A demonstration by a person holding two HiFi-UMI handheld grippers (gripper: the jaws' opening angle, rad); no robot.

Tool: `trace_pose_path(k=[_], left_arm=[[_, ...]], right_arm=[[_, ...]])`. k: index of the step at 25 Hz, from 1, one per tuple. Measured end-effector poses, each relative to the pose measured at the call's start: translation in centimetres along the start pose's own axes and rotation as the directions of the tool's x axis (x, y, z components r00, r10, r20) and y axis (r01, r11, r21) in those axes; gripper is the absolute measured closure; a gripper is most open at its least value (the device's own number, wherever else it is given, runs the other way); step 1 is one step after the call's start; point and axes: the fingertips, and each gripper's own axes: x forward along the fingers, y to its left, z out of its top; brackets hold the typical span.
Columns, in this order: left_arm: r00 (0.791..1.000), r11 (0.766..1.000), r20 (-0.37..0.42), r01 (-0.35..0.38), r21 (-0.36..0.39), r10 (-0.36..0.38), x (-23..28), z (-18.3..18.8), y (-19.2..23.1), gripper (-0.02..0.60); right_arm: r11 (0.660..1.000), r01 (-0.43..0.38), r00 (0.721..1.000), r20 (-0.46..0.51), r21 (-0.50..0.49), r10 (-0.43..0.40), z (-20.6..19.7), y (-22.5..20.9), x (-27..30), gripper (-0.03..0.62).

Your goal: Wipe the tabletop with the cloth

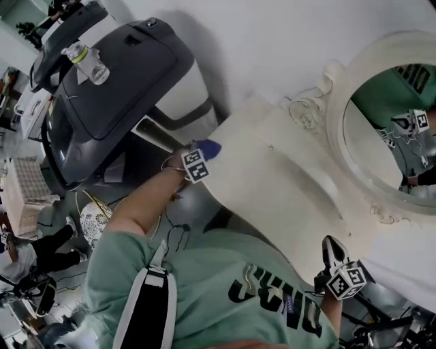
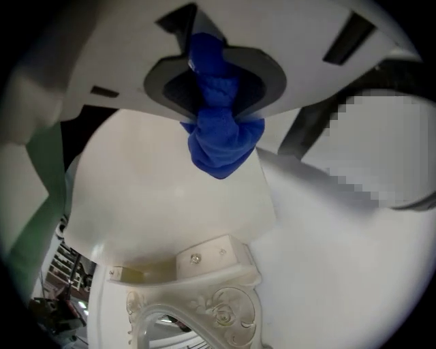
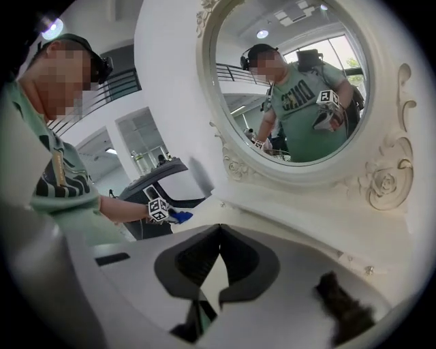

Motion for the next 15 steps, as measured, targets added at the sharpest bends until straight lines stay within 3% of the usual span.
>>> trace_pose_path(k=[4,8,11,15], left_arm=[[0.999,0.990,-0.052,0.009,-0.141,-0.017,-2.3,-6.2,-5.0,0.485],[0.997,0.987,-0.074,0.019,-0.160,-0.031,-3.1,-7.1,-6.2,0.483],[1.000,0.991,0.021,-0.003,-0.137,0.006,-3.8,-1.8,-2.5,0.483],[0.985,0.998,0.166,-0.040,-0.049,0.048,-1.8,10.3,5.9,0.482]], right_arm=[[0.999,-0.043,0.999,-0.001,-0.020,0.043,-1.6,-0.4,-2.3,0.582],[0.999,-0.043,0.999,0.021,-0.032,0.043,-1.1,-0.7,-3.3,0.582],[0.999,-0.030,0.999,0.042,-0.032,0.031,0.6,-0.8,-2.8,0.582],[0.999,0.013,0.999,0.048,-0.035,-0.011,3.9,-0.7,-0.2,0.582]])
